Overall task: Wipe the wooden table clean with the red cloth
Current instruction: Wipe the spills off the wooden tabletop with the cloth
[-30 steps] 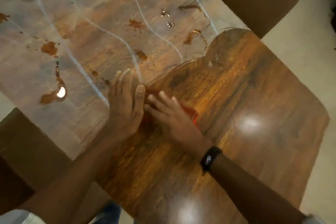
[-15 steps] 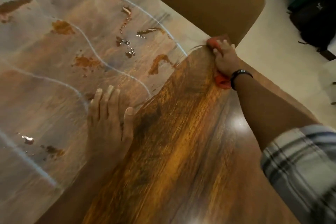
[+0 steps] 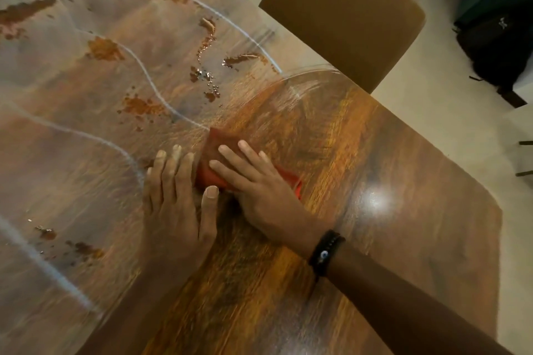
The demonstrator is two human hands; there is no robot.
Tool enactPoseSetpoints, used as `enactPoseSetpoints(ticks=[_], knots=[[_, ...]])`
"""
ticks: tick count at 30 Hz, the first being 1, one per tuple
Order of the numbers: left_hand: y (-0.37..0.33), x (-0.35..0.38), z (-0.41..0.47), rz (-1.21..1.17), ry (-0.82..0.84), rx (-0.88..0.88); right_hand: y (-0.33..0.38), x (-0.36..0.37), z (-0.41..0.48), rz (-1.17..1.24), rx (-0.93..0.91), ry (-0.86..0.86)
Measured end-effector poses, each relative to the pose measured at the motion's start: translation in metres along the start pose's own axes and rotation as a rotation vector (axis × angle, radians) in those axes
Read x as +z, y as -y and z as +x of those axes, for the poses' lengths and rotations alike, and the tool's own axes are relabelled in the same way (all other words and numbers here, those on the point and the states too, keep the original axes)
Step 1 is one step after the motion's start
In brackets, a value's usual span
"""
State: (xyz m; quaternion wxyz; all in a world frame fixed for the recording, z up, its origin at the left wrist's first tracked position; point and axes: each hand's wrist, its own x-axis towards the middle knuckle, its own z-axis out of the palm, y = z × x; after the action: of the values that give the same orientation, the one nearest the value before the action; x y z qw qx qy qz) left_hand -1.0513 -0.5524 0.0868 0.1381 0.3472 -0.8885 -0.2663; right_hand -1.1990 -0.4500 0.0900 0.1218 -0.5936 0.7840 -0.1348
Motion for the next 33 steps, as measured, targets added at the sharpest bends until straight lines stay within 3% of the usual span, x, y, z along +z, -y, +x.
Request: enactPoseSetpoints(ticks=[2, 7, 10, 12, 18, 20, 21, 26, 28, 30, 33], knots=[[0.000, 0.000, 0.000, -0.002, -0.002, 0.011, -0.029, -0.015, 0.002, -0.003, 0.086, -0.050], [0.000, 0.001, -0.001, -0.017, 0.000, 0.017, -0.161, -0.087, 0.050, 0.069, 0.619, -0.186], [0.001, 0.002, -0.001, -0.028, -0.006, 0.021, -0.193, -0.100, 0.076, 0.114, 0.864, -0.248], [0.002, 0.002, -0.001, -0.018, -0.005, 0.028, -0.172, -0.089, 0.085, 0.042, 0.837, -0.247], [0.002, 0.001, 0.000, -0.038, -0.012, 0.012, -0.028, -0.017, 0.024, 0.053, 0.180, -0.064], [0.001, 0.000, -0.001, -0.045, -0.021, 0.009, -0.029, -0.016, 0.012, -0.052, 0.047, -0.020], [0.001, -0.001, -0.001, -0.047, -0.020, 0.009, -0.049, -0.027, 0.021, -0.064, 0.090, -0.046], [0.002, 0.001, -0.001, -0.050, -0.024, 0.021, -0.188, -0.102, 0.083, 0.012, 0.681, -0.199], [0.003, 0.003, -0.001, -0.047, -0.028, 0.022, -0.204, -0.107, 0.098, 0.074, 0.800, -0.210], [0.004, 0.004, -0.001, -0.051, -0.035, 0.028, -0.186, -0.096, 0.104, 0.030, 0.789, -0.213], [0.004, 0.004, -0.002, -0.063, -0.046, 0.021, -0.116, -0.065, 0.087, 0.055, 0.546, -0.187]])
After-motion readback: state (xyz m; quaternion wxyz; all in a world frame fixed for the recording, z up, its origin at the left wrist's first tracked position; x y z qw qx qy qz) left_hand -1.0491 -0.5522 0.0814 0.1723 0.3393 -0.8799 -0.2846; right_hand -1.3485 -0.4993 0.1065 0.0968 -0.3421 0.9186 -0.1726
